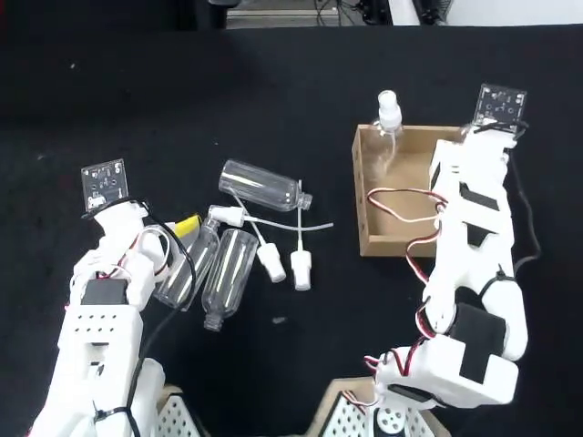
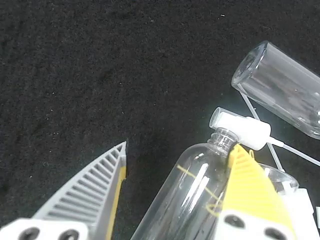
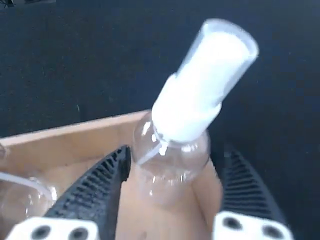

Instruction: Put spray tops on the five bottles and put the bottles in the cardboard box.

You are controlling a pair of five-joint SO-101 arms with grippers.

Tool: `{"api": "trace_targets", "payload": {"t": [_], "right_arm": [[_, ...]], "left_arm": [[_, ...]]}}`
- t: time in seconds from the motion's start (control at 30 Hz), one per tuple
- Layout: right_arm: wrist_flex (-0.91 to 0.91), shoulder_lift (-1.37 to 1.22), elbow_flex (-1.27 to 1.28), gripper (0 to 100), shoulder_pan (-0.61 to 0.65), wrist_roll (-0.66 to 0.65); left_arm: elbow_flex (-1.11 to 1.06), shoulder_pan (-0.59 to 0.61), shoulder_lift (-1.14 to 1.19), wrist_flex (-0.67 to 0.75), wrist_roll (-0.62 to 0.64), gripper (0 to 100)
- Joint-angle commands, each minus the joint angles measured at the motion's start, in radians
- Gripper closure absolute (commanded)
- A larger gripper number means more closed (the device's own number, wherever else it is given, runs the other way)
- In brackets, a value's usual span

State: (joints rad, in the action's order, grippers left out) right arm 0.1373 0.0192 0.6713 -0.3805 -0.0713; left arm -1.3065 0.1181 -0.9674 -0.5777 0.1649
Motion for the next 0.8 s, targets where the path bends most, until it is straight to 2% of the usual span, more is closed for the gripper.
{"api": "trace_targets", "payload": {"t": [0.0, 0.3, 0.53, 0.77], "right_arm": [[0.06, 0.068, -0.036, 70.7, -0.011, -0.003], [0.198, 0.068, -0.076, 76.4, -0.015, -0.003], [0.463, 0.058, -0.222, 99.2, -0.038, -0.009], [0.446, 0.048, -0.232, 98.8, -0.098, -0.009]], "left_arm": [[0.008, 0.01, -0.015, 0.021, 0.003, 70], [0.008, 0.01, -0.015, 0.021, 0.003, 70], [0.008, 0.01, -0.015, 0.021, 0.003, 70], [0.007, 0.012, -0.015, 0.021, 0.003, 70]]}}
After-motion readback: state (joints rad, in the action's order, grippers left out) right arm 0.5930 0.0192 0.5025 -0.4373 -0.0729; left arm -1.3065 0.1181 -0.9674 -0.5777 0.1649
